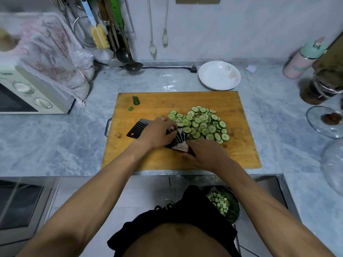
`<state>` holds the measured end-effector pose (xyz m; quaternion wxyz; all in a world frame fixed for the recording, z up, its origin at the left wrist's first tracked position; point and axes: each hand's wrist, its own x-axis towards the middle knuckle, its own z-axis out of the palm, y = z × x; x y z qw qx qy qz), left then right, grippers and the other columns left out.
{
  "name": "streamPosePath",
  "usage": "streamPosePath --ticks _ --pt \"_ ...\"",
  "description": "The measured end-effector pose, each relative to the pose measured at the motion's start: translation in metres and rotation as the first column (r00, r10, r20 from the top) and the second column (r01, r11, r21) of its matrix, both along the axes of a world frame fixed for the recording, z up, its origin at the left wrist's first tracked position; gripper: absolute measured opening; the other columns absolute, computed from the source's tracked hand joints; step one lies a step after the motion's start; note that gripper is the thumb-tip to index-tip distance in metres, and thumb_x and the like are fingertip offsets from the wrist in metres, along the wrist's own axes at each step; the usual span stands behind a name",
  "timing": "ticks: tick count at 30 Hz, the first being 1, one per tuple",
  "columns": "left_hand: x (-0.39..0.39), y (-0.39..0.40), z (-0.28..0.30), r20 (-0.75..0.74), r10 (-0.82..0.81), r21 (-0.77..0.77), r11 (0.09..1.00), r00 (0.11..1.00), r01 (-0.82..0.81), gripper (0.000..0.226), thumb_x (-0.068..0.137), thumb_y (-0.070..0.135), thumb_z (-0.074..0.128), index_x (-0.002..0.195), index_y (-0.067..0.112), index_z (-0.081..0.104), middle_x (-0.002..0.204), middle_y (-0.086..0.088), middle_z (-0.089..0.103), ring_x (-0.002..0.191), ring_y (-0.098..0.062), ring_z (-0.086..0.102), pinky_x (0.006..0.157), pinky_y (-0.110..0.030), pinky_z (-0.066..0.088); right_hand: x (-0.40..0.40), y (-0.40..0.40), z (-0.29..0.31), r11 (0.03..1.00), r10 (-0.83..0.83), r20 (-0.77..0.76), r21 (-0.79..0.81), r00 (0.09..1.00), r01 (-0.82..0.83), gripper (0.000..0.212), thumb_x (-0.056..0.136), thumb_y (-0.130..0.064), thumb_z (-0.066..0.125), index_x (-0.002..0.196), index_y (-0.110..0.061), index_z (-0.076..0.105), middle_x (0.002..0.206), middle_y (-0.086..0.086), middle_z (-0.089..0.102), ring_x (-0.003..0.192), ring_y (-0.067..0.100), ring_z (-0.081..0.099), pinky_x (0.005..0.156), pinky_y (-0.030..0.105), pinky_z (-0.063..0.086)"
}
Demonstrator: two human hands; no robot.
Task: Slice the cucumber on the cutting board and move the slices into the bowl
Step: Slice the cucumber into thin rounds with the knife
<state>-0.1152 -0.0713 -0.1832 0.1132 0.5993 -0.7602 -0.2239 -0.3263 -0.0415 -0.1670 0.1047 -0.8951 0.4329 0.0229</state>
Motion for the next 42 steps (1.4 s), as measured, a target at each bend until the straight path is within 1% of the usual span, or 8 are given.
streamPosePath --ticks 4,11,18,22,26,32,39,42 --pt "-0.004 -0.012 0.005 0.019 0.014 0.045 0.999 1.0 -0.015 0.039 0.097 0.029 0.053 0.135 0.02 0.056 0.143 -0.007 0.047 0.132 -0.027 0.042 0.101 -0.042 0.044 -0.001 -0.003 0.0 1.0 -0.017 -0.004 0.015 1.0 0.017 0.044 0.097 -0.058 0.044 0.097 -0.015 0.053 0.093 0.008 0.066 0.083 0.029 0.064 0.061 0.034 0.039" --pt "-0.023 -0.006 0.014 -0.061 -0.129 -0.02 0.992 0.99 0.128 0.041 0.092 0.002 0.041 0.117 0.019 0.069 0.118 -0.005 0.057 0.108 -0.025 0.055 0.086 -0.042 0.05 -0.006 -0.006 0.001 0.999 0.0 -0.017 -0.033 1.0 0.0 0.047 0.098 -0.057 0.043 0.105 -0.013 0.058 0.094 0.009 0.068 0.08 0.029 0.065 0.059 0.034 0.04" --pt "-0.017 -0.019 0.006 -0.018 -0.009 0.02 1.0 1.0 0.01 0.049 0.091 0.0 0.043 0.136 0.013 0.056 0.144 -0.01 0.049 0.134 -0.028 0.043 0.107 -0.04 0.04 -0.012 -0.001 0.004 0.999 0.004 -0.042 -0.035 0.999 -0.006 0.047 0.098 -0.057 0.044 0.108 -0.013 0.059 0.095 0.007 0.068 0.083 0.028 0.065 0.059 0.032 0.035" --pt "-0.005 0.002 0.008 -0.131 0.169 -0.142 0.972 0.977 -0.187 0.039 0.089 0.0 0.047 0.118 0.013 0.068 0.125 -0.009 0.062 0.118 -0.025 0.055 0.094 -0.034 0.048 -0.017 0.003 0.007 0.999 -0.032 -0.027 -0.006 0.999 0.032 0.046 0.097 -0.057 0.045 0.102 -0.013 0.057 0.093 0.006 0.067 0.083 0.028 0.064 0.06 0.032 0.035" --pt "0.008 0.016 0.001 -0.079 0.22 -0.158 0.96 0.972 -0.23 0.034 0.084 -0.002 0.048 0.102 0.014 0.072 0.11 -0.007 0.065 0.102 -0.026 0.059 0.08 -0.033 0.051 -0.017 0.009 0.011 0.999 -0.043 -0.019 -0.018 0.999 0.042 0.046 0.097 -0.058 0.045 0.098 -0.014 0.055 0.091 0.005 0.066 0.083 0.028 0.065 0.06 0.033 0.036" --pt "0.008 0.006 -0.006 -0.13 0.129 -0.018 0.991 0.983 -0.133 0.053 0.086 -0.008 0.041 0.133 0.01 0.058 0.143 -0.009 0.052 0.135 -0.025 0.043 0.111 -0.027 0.031 -0.017 0.012 0.007 0.999 -0.05 0.014 0.001 0.999 0.05 0.045 0.097 -0.059 0.045 0.096 -0.015 0.055 0.085 0.002 0.062 0.078 0.025 0.063 0.059 0.032 0.036" --pt "0.036 0.061 0.002 -0.445 0.327 -0.361 0.786 0.834 -0.501 0.036 0.083 -0.01 0.052 0.107 0.006 0.073 0.111 -0.005 0.068 0.103 -0.012 0.06 0.093 -0.011 0.041 -0.016 0.024 -0.013 0.938 -0.284 0.285 0.278 0.916 0.205 0.044 0.096 -0.054 0.051 0.067 -0.021 0.043 0.057 -0.008 0.044 0.051 0.01 0.044 0.047 0.027 0.027" --pt "0.053 0.089 -0.016 -0.439 0.403 -0.399 0.713 0.803 -0.576 0.032 0.082 -0.007 0.053 0.1 0.007 0.075 0.105 -0.003 0.069 0.1 -0.014 0.061 0.093 -0.02 0.045 -0.004 0.03 -0.016 0.9 -0.36 0.312 0.366 0.879 0.238 0.05 0.096 -0.053 0.051 0.064 -0.015 0.044 0.056 -0.002 0.046 0.049 0.011 0.041 0.048 0.028 0.027"
